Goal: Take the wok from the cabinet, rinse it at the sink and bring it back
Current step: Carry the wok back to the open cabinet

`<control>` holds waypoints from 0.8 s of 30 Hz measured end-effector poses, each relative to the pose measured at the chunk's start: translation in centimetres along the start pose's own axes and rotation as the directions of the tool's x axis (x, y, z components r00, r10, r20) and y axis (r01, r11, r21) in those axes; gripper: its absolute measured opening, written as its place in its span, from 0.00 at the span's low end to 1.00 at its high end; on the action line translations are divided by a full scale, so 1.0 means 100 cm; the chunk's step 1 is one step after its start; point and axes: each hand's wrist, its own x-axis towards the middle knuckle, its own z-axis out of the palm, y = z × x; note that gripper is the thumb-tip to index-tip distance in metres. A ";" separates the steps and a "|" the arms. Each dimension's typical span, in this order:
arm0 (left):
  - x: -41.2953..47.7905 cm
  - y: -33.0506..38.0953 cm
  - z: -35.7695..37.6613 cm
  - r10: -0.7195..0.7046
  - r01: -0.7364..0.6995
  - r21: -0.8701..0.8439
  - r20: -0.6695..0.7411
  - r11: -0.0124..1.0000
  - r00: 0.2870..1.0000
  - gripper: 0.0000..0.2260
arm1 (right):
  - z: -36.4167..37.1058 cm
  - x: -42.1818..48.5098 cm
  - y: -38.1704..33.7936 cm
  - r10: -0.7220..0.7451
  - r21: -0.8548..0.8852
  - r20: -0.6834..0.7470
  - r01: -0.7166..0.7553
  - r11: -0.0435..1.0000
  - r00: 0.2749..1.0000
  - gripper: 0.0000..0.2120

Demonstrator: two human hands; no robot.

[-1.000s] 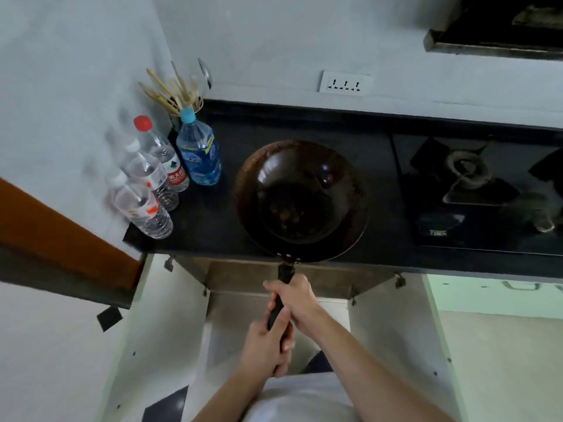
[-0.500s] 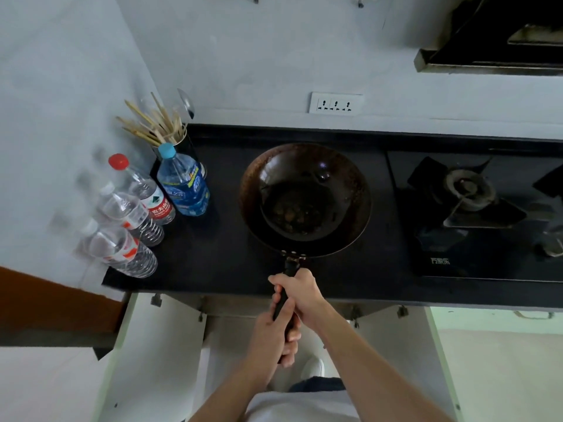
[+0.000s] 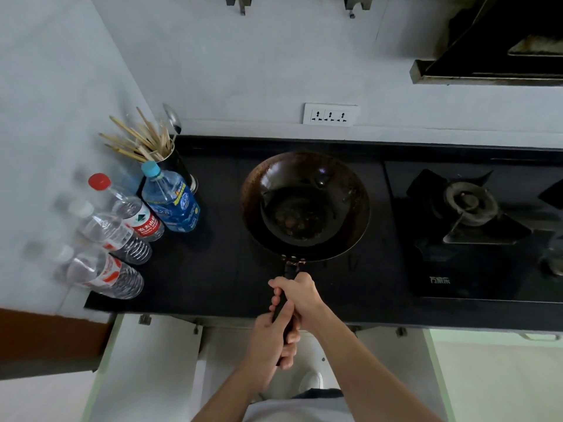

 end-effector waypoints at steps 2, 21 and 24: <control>0.002 0.001 0.000 -0.013 0.013 0.004 -0.008 1.000 1.000 0.18 | 0.000 0.003 0.000 0.006 -0.001 -0.003 -0.006 1.000 1.000 0.18; 0.011 0.007 -0.012 -0.071 0.074 0.153 -0.024 0.986 0.997 0.19 | 0.005 -0.001 -0.010 0.077 0.108 0.011 -0.077 0.991 0.997 0.07; 0.011 0.008 -0.012 -0.028 0.048 0.245 -0.086 0.968 0.996 0.18 | -0.002 -0.001 -0.010 0.083 0.043 0.019 -0.084 0.996 0.996 0.12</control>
